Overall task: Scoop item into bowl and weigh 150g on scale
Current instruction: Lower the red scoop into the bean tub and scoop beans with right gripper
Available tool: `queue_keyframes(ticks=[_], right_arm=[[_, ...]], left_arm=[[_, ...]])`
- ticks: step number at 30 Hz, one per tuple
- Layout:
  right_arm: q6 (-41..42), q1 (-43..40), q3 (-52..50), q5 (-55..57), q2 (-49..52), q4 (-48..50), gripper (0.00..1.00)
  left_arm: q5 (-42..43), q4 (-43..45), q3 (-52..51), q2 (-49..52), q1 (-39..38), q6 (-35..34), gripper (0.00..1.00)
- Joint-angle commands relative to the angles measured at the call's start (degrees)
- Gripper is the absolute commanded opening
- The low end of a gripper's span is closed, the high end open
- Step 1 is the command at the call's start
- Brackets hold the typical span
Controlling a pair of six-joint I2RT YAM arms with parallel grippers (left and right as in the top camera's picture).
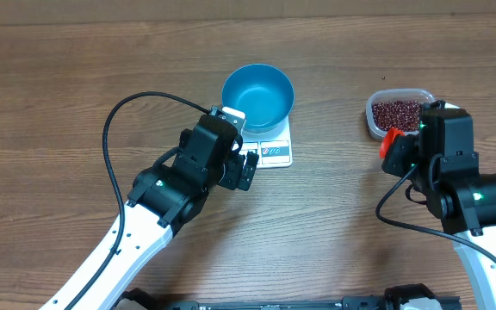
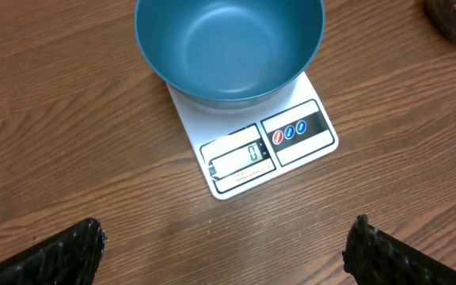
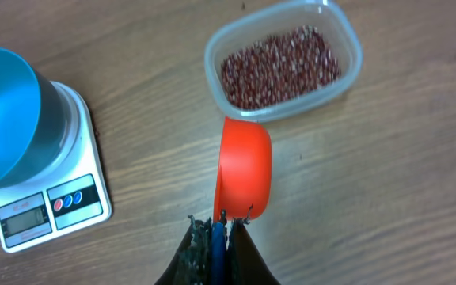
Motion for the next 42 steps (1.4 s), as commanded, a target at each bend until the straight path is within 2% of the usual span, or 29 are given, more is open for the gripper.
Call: queue_keyframes(ticks=[1, 4, 12, 17, 25, 42], right_arm=[[-5.55, 0.11, 1.55, 2.73, -0.09, 2.47, 0.04], [-12.33, 0.02, 1.55, 3.93, 0.83, 5.97, 0.04], [-21.79, -5.97, 1.55, 7.56, 8.70, 13.99, 0.04], [-21.94, -12.74, 1.55, 4.83, 14.21, 18.53, 0.04], [-27.17, -20.52, 1.55, -13.00, 22.49, 22.16, 0.04], [-31.61, -20.81, 1.14, -14.14, 30.77, 25.22, 0.04]], left_arm=[[0.59, 0.02, -0.44, -0.02, 0.28, 0.87, 1.00], [0.59, 0.02, -0.44, -0.02, 0.28, 0.87, 1.00], [0.57, 0.02, -0.44, -0.02, 0.28, 0.87, 1.00], [0.57, 0.02, -0.44, -0.02, 0.28, 0.87, 1.00], [0.59, 0.02, -0.44, -0.02, 0.28, 0.87, 1.00], [0.59, 0.02, -0.44, -0.02, 0.28, 0.87, 1.00]])
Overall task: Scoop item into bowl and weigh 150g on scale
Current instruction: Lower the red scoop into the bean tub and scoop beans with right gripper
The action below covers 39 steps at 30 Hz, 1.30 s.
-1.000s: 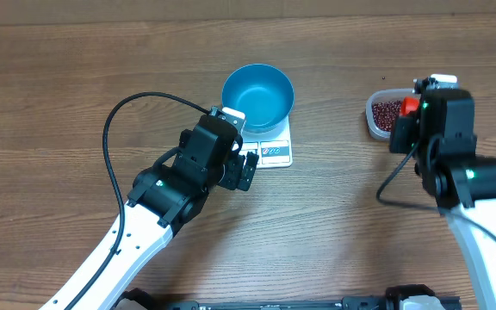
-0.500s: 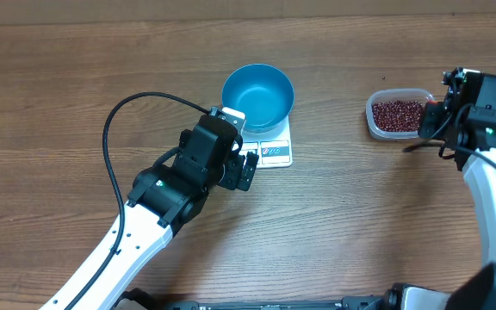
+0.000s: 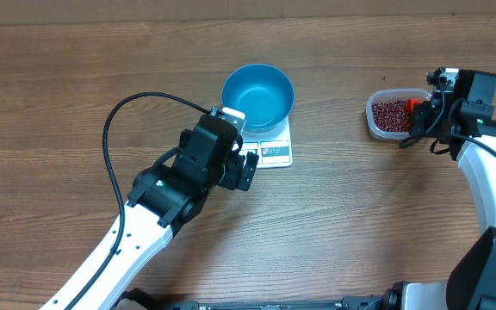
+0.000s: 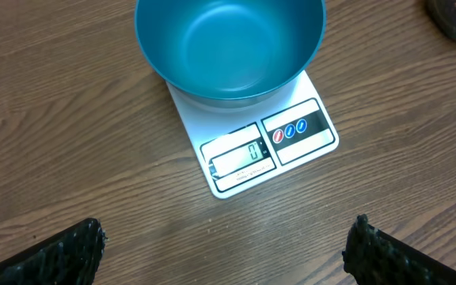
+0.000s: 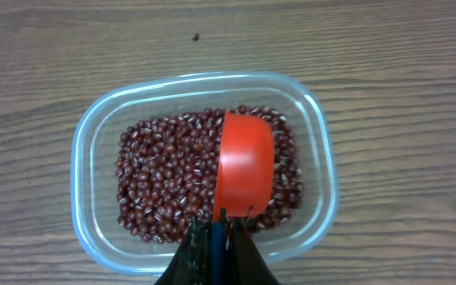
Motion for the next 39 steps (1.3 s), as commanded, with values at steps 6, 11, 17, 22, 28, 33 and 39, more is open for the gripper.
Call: queue_keyframes(ticks=[6, 11, 17, 22, 28, 33, 39], right_arm=[[0.46, -0.13, 1.03, -8.66, 2.95, -2.38, 0.04], [6.54, -0.13, 1.01, -9.18, 2.95, -2.89, 0.04], [10.95, -0.39, 0.74, -10.27, 2.95, -4.13, 0.04], [13.94, -3.26, 0.70, -17.18, 2.95, -4.31, 0.04], [16.26, -7.06, -0.02, -23.78, 2.99, -4.26, 0.04], [18.18, -7.87, -1.25, -24.02, 3.63, -4.22, 0.04], [20.46, -7.89, -1.25, -24.13, 4.90, -3.96, 0.04]], left_arm=[[0.57, 0.15, -0.42, -0.02, 0.28, 0.87, 1.00], [0.59, 0.15, -0.42, -0.02, 0.28, 0.87, 0.99], [0.59, 0.15, -0.42, -0.02, 0.28, 0.87, 1.00], [0.57, 0.15, -0.42, -0.02, 0.28, 0.87, 1.00], [0.57, 0.15, -0.42, -0.02, 0.28, 0.87, 1.00], [0.59, 0.15, -0.42, -0.02, 0.28, 0.87, 1.00], [0.59, 0.15, -0.42, -0.02, 0.28, 0.87, 1.00]])
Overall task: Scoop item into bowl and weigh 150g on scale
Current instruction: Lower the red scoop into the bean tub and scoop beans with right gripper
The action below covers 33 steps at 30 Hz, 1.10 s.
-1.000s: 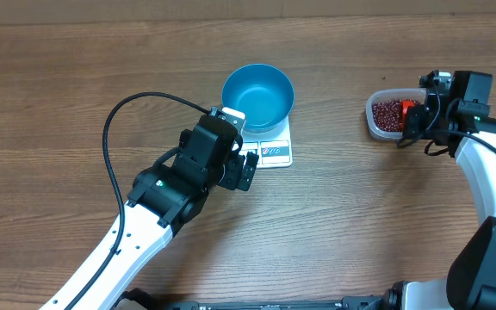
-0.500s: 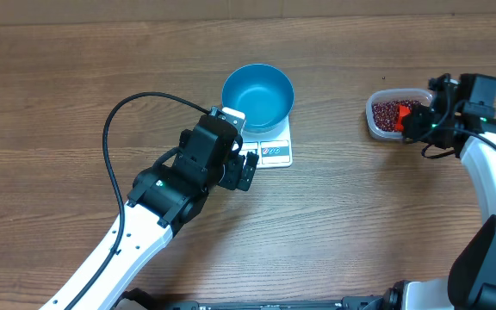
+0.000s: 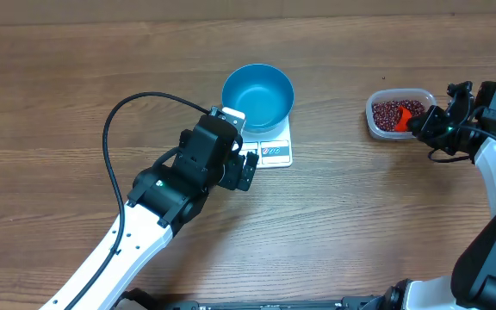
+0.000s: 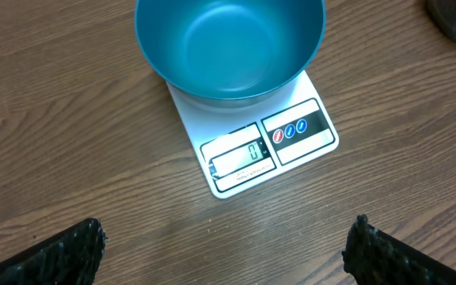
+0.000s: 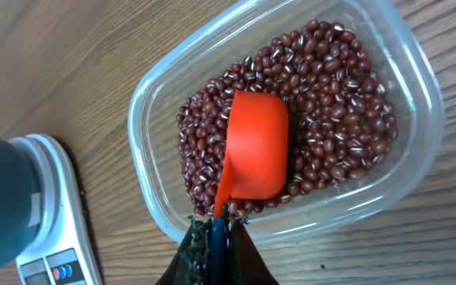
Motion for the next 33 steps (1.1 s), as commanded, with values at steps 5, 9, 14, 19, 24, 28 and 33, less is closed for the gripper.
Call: queue_keyframes(ticks=[5, 9, 14, 19, 24, 28, 33], right_arm=[[6.29, -0.24, -0.90, -1.99, 3.61, 1.01, 0.04], [7.58, -0.28, -0.90, -3.74, 5.73, 1.53, 0.04], [7.58, -0.85, -0.90, -4.98, 6.21, 1.51, 0.04], [7.61, -2.89, -0.90, -5.05, 6.21, 1.09, 0.04], [7.54, -5.90, -0.90, -8.44, 6.25, 1.27, 0.04], [7.30, -8.87, -0.90, -13.29, 6.25, 1.33, 0.04], [6.88, -11.93, -0.90, -20.46, 6.27, 1.51, 0.03]], left_arm=[[0.59, 0.15, -0.42, -0.02, 0.28, 0.87, 1.00], [0.59, 0.15, -0.42, -0.02, 0.28, 0.87, 1.00], [0.57, 0.15, -0.42, -0.02, 0.28, 0.87, 1.00], [0.59, 0.15, -0.42, -0.02, 0.28, 0.87, 0.99], [0.59, 0.15, -0.42, -0.02, 0.28, 0.87, 1.00], [0.59, 0.15, -0.42, -0.02, 0.28, 0.87, 1.00], [0.59, 0.15, -0.42, -0.02, 0.28, 0.87, 1.00]])
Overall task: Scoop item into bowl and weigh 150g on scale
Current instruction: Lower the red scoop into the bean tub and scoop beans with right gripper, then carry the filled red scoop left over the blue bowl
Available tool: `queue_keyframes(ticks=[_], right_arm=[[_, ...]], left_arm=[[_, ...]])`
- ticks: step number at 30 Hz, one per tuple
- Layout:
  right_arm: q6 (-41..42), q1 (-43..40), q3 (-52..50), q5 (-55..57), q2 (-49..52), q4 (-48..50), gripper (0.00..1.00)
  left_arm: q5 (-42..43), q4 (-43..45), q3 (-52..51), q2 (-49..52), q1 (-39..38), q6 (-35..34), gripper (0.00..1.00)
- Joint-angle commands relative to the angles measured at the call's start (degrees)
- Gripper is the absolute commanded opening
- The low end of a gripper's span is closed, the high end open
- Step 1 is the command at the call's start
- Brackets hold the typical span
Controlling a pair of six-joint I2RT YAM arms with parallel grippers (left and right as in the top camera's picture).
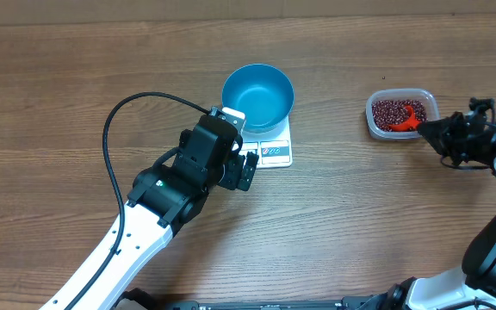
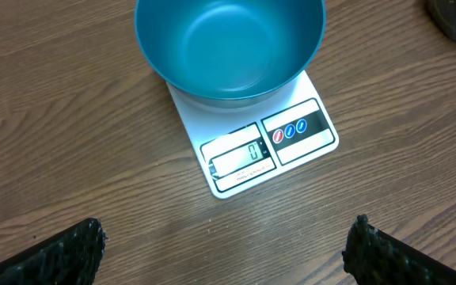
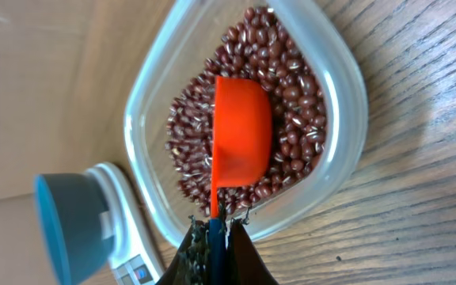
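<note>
An empty blue bowl (image 1: 258, 95) stands on the white scale (image 1: 269, 153), whose display (image 2: 242, 156) reads 0. At the right, a clear tub (image 1: 399, 114) holds red beans (image 3: 291, 119). My right gripper (image 3: 214, 220) is shut on the handle of an orange scoop (image 3: 242, 131), whose cup lies among the beans with its outer side facing the camera. My left gripper (image 2: 222, 245) hangs open just in front of the scale with nothing between its fingers.
Brown wooden tabletop (image 1: 76, 103) all around. The left arm's black cable (image 1: 114, 129) loops over the table at the left. The scale's buttons (image 2: 290, 131) face the left gripper.
My right wrist has rolled and drawn back to the right; the scoop now lies tilted over in the beans. The left arm, bowl and scale are unchanged.
My right gripper held the orange scoop on edge over the table in front of the tub. Then the scoop was above the beans, then down among them, and now turned further within the tub. The left gripper stayed open by the scale throughout, display at 0.
</note>
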Motion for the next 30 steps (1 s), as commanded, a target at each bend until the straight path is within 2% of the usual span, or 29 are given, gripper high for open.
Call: queue_keyframes(ticks=[1, 12, 30], right_arm=[[-0.44, -2.23, -0.63, -6.62, 0.52, 0.17, 0.04], [-1.77, -4.24, -0.63, -16.83, 0.52, 0.17, 0.04], [-3.10, -4.24, -0.63, -21.77, 0.52, 0.13, 0.04]], left_arm=[[0.57, 0.15, -0.42, -0.02, 0.28, 0.87, 1.00], [0.59, 0.15, -0.42, -0.02, 0.28, 0.87, 0.99], [0.57, 0.15, -0.42, -0.02, 0.28, 0.87, 1.00]])
